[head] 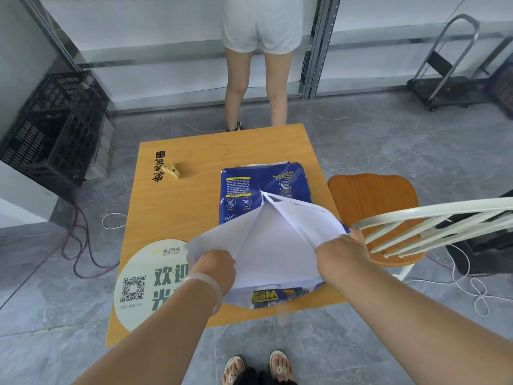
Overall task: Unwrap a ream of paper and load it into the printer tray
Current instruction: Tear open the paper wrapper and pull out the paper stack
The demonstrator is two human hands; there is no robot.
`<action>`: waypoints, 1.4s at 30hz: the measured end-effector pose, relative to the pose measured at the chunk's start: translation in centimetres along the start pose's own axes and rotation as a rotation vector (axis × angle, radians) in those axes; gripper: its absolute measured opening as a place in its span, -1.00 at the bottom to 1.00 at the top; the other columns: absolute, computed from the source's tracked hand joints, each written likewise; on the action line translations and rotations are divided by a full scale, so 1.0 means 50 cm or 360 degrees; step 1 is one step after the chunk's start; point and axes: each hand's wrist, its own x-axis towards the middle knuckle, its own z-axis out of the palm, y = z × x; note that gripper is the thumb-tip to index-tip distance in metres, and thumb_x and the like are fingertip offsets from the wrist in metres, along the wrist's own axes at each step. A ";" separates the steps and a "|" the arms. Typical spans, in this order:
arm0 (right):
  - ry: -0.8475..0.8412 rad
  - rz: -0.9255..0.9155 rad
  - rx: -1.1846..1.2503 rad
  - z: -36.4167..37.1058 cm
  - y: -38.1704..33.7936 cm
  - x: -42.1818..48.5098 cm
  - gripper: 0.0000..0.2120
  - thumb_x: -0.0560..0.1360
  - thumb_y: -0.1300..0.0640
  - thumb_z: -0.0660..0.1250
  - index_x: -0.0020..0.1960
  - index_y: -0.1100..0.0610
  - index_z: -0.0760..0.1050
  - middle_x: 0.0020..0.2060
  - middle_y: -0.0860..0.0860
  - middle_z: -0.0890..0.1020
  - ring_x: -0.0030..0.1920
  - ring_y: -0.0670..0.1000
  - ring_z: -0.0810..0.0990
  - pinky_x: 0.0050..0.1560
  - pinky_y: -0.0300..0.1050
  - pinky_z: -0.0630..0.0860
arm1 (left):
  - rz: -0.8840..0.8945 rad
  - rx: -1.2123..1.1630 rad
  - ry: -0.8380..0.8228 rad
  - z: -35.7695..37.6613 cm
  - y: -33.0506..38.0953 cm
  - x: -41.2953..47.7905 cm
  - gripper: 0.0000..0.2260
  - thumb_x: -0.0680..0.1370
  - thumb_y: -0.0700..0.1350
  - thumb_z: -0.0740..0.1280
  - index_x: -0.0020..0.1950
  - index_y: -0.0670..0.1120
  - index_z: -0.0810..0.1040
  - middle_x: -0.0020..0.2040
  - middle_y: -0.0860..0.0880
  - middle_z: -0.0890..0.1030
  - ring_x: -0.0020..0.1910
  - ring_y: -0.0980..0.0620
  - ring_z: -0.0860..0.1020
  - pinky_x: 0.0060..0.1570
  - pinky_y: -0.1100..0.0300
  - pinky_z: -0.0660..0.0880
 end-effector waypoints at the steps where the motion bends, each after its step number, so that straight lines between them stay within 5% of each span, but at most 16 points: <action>1: 0.0039 -0.0010 0.0002 0.004 0.000 -0.002 -0.78 0.44 0.11 0.29 0.05 -0.06 0.57 0.02 -0.05 0.60 0.24 0.05 0.37 0.39 0.04 0.04 | -0.0011 -0.0059 0.0009 -0.001 0.001 -0.004 -0.69 0.60 -0.17 0.13 0.27 -0.11 0.54 0.25 -0.10 0.57 0.23 -0.09 0.53 0.16 0.12 0.46; 9: 0.0501 -0.0387 -0.0182 0.028 -0.037 -0.064 -0.74 0.45 0.21 0.16 0.04 0.08 0.56 -0.08 0.00 0.60 0.21 0.13 0.44 0.48 0.24 -0.35 | -0.0182 -0.0723 -0.0091 0.009 0.026 -0.039 -0.63 0.58 -0.20 0.14 0.38 -0.23 0.41 0.33 -0.21 0.49 0.31 -0.17 0.47 0.18 0.14 0.43; 15: 0.0636 -0.0542 -0.0052 0.070 -0.057 -0.087 -0.46 0.54 0.16 0.08 0.51 0.22 0.15 0.41 0.16 0.34 0.51 0.19 0.11 0.42 0.12 -0.52 | -0.0309 -0.1061 -0.0011 0.048 0.012 -0.066 -0.62 0.51 -0.28 0.12 0.31 -0.35 0.38 0.33 -0.37 0.42 0.31 -0.34 0.40 0.20 -0.03 0.44; 18: 0.0607 -0.0634 -0.0065 0.096 -0.059 -0.088 -0.42 0.56 0.14 0.01 0.54 0.25 0.03 0.54 0.17 0.13 0.55 0.20 -0.01 0.49 0.14 -0.36 | -0.0303 -0.1039 -0.0018 0.064 0.009 -0.069 -0.60 0.46 -0.26 0.11 0.27 -0.36 0.33 0.32 -0.39 0.38 0.31 -0.39 0.33 0.23 -0.22 0.38; 21: 0.0589 -0.0459 0.0173 0.123 -0.047 -0.063 -0.46 0.42 0.11 0.12 0.34 0.31 0.44 0.34 0.26 0.49 0.41 0.25 0.38 0.51 0.06 -0.24 | -0.0221 -0.0947 0.0029 0.075 0.002 -0.069 -0.58 0.46 -0.21 0.08 0.31 -0.24 0.41 0.28 -0.30 0.42 0.28 -0.35 0.38 0.23 -0.19 0.42; 22: 0.0581 -0.0433 0.0294 0.124 -0.036 -0.057 -0.45 0.44 0.06 0.14 0.35 0.31 0.44 0.36 0.25 0.47 0.42 0.22 0.35 0.50 0.04 -0.17 | -0.0195 -0.0930 0.0053 0.080 -0.002 -0.068 -0.57 0.47 -0.21 0.08 0.33 -0.20 0.41 0.30 -0.26 0.42 0.28 -0.33 0.38 0.24 -0.16 0.43; 26: 0.0233 -0.0320 0.0574 0.131 0.009 -0.039 -0.39 0.63 0.03 -0.01 0.57 0.14 -0.20 0.57 -0.01 -0.21 0.56 0.03 -0.18 0.54 -0.04 -0.03 | -0.0181 -0.0975 0.0197 0.096 -0.019 -0.062 -0.66 0.49 -0.26 0.08 0.22 -0.31 0.44 0.27 -0.31 0.43 0.21 -0.34 0.41 0.13 -0.09 0.46; 29: 0.0129 -0.0254 0.0675 0.141 0.017 -0.031 -0.39 0.64 0.01 -0.02 0.57 0.10 -0.24 0.57 -0.03 -0.22 0.56 0.02 -0.16 0.53 -0.04 0.04 | -0.0126 -0.1018 0.0251 0.094 -0.021 -0.063 -0.80 0.48 -0.32 0.08 -0.15 -0.20 0.49 -0.03 -0.23 0.48 -0.12 -0.26 0.42 -0.18 0.06 0.43; 31: 0.0063 -0.0254 0.0689 0.142 0.018 -0.027 -0.38 0.64 -0.02 -0.02 0.57 0.09 -0.24 0.57 -0.05 -0.22 0.56 0.02 -0.16 0.54 -0.03 0.02 | -0.0124 -0.1029 0.0263 0.090 -0.026 -0.063 -0.79 0.46 -0.36 0.07 -0.31 -0.17 0.40 -0.24 -0.12 0.38 -0.32 -0.09 0.30 -0.41 0.16 0.22; 42: 0.0043 -0.0242 0.0837 0.140 0.014 -0.029 -0.36 0.63 -0.05 0.00 0.57 0.10 -0.24 0.56 -0.06 -0.23 0.56 0.00 -0.15 0.54 -0.04 0.01 | -0.0132 -0.1116 0.0230 0.086 -0.050 -0.058 -0.80 0.54 -0.30 0.09 -0.13 -0.29 0.49 -0.27 -0.11 0.38 -0.37 -0.03 0.23 -0.42 0.20 0.13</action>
